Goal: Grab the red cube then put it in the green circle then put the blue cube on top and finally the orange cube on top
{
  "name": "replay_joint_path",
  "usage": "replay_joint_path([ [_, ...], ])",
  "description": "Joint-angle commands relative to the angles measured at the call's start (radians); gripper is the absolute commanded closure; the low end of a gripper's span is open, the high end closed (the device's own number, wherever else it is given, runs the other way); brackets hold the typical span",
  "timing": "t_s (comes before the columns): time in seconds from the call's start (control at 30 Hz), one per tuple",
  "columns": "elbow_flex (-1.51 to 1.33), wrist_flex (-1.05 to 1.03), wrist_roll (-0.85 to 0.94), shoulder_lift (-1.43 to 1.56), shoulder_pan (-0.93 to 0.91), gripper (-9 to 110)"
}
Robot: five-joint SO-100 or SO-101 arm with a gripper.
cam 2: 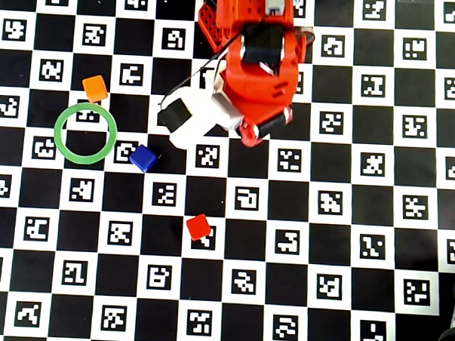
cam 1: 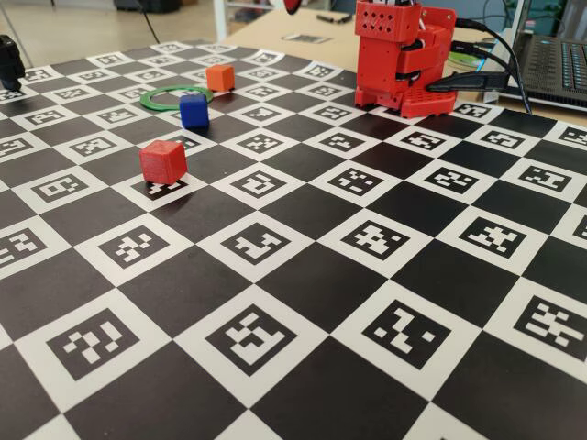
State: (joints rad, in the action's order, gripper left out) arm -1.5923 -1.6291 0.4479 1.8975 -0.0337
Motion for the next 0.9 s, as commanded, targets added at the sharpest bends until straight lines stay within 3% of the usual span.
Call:
replay_joint_path([
  [0.0,0.235,-0.058,-0.098,-0.075,-0.011,82],
  [0.3,0.526,-0.17,-0.259,-0.342,-0.064,57],
  [0.87,0.433,0.094,-0.176,-0.6,-0.149,54],
])
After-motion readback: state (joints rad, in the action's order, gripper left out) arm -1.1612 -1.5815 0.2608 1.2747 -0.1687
